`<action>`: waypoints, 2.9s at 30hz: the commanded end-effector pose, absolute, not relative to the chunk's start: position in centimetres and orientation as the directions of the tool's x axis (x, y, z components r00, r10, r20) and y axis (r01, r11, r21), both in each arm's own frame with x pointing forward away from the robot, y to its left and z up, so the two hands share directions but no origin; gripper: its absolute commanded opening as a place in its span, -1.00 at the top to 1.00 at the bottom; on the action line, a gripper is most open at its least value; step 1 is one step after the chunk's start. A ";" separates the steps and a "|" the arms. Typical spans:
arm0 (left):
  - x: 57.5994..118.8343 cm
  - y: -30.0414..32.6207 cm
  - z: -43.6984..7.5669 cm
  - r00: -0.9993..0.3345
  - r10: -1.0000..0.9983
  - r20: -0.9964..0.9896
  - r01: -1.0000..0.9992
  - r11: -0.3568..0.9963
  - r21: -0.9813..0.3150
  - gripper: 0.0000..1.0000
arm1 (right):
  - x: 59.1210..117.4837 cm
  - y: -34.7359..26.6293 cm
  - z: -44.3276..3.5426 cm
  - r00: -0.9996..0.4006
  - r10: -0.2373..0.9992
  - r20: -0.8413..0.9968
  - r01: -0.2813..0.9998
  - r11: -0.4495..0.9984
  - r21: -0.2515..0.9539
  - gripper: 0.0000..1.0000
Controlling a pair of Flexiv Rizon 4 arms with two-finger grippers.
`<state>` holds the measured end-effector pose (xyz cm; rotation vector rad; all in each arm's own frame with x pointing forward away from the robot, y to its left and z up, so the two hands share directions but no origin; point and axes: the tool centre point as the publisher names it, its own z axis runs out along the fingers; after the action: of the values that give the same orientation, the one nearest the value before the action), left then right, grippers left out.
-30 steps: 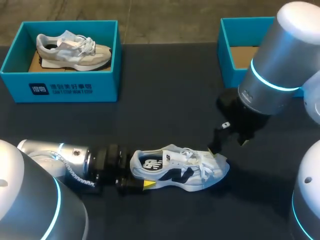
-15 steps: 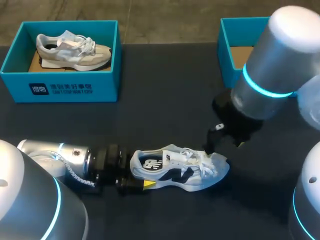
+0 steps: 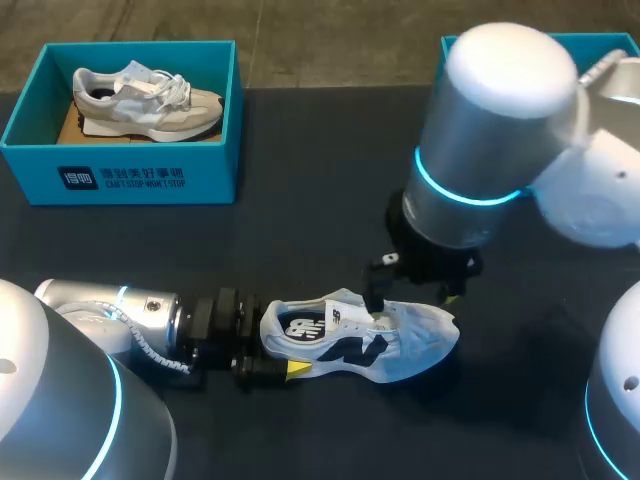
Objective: Take the shoe out of the shoebox, open the shoe tongue, remove and reinsert the insole, then place the shoe into the shoebox
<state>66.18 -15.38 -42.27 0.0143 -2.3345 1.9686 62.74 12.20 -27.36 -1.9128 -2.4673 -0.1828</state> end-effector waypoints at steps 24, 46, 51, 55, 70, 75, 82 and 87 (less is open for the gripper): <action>66.1 -15.3 -42.3 -0.996 0.046 0.072 -0.063 0.170 -0.983 1.00 | 63.0 18.3 -29.6 -0.086 0.982 -0.170 0.990 0.104 0.095 -1.00; 66.1 -15.3 -42.3 -0.996 0.046 0.072 -0.063 0.170 -0.983 1.00 | 64.1 20.0 -32.4 0.060 0.964 -0.258 0.987 -0.018 0.160 -1.00; 66.1 -15.3 -42.3 -0.996 0.046 0.072 -0.063 0.170 -0.983 1.00 | 64.2 20.4 -33.1 0.112 0.948 -0.298 0.981 -0.056 0.188 -1.00; 66.1 -15.3 -42.3 -0.996 0.046 0.072 -0.063 0.170 -0.983 1.00 | 64.4 20.5 -33.5 0.135 0.945 -0.300 0.977 -0.075 0.201 -1.00; 66.1 -15.3 -42.3 -0.996 0.046 0.072 -0.063 0.170 -0.983 1.00 | 64.5 19.7 -35.0 0.180 0.938 -0.295 0.968 -0.115 0.224 -1.00; 66.1 -15.3 -42.3 -0.996 0.046 0.072 -0.063 0.170 -0.983 1.00 | 64.9 19.1 -35.2 0.187 0.935 -0.301 0.966 -0.119 0.231 -1.00; 66.1 -15.3 -42.3 -0.996 0.046 0.072 -0.063 0.170 -0.983 1.00 | 65.5 18.4 -35.6 0.194 0.938 -0.286 0.963 -0.127 0.237 -1.00; 66.1 -15.3 -42.3 -0.996 0.046 0.072 -0.063 0.170 -0.983 1.00 | 66.0 17.8 -36.3 0.193 0.941 -0.276 0.965 -0.132 0.225 -1.00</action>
<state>66.18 -15.39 -42.26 0.0140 -2.3342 1.9687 66.31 17.38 -35.46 -2.2557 -2.6135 0.1572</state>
